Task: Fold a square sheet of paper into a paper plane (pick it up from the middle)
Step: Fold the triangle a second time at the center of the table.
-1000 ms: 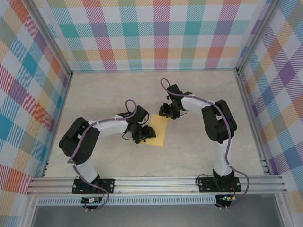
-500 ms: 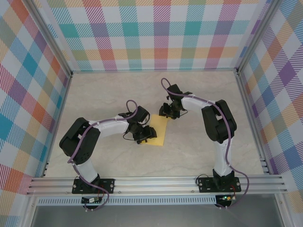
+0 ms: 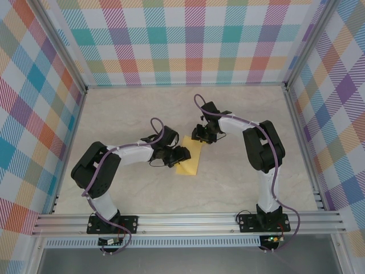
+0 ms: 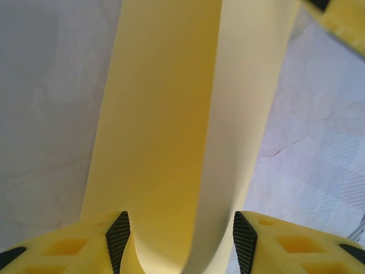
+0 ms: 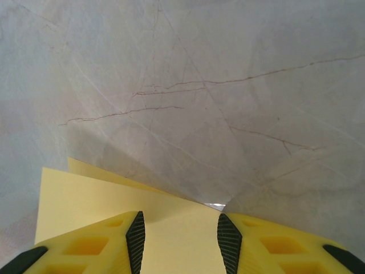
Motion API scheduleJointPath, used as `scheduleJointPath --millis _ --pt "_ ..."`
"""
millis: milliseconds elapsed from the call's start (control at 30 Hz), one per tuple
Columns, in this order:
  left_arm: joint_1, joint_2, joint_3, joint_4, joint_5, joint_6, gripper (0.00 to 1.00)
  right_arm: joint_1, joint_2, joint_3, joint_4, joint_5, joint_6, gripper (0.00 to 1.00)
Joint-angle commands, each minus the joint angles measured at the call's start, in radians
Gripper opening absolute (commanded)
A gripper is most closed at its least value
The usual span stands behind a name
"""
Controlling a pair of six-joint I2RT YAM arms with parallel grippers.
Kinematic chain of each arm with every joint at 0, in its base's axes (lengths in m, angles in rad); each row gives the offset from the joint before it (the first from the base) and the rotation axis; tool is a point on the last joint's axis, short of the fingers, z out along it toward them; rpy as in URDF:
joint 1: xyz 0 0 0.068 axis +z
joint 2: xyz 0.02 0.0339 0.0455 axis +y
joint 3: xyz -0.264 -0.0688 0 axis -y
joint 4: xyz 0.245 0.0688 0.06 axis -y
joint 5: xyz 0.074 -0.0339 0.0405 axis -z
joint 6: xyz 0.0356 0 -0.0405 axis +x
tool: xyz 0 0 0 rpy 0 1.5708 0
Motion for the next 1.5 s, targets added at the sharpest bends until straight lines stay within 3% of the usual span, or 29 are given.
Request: scheduleJointPath --millis 0,500,767,933,1467 --pt "0.016 -0.009 -0.01 0.102 0.034 0.064 0.53 0.014 0.105 -0.041 -0.013 -0.011 0.003 0.42" --pt "0.042 -0.054 -0.084 0.124 0.089 0.147 0.49 0.014 0.094 -0.004 -0.026 -0.037 0.001 0.42" --pt "0.042 -0.044 -0.111 0.091 0.044 0.093 0.29 0.014 0.022 -0.007 -0.006 -0.058 -0.009 0.42" --pt "0.041 -0.028 -0.101 0.053 0.018 0.092 0.23 0.014 -0.067 -0.061 0.039 -0.074 -0.009 0.42" --pt "0.041 -0.003 -0.096 0.047 0.01 0.075 0.21 0.017 -0.136 -0.218 0.127 -0.219 0.009 0.32"
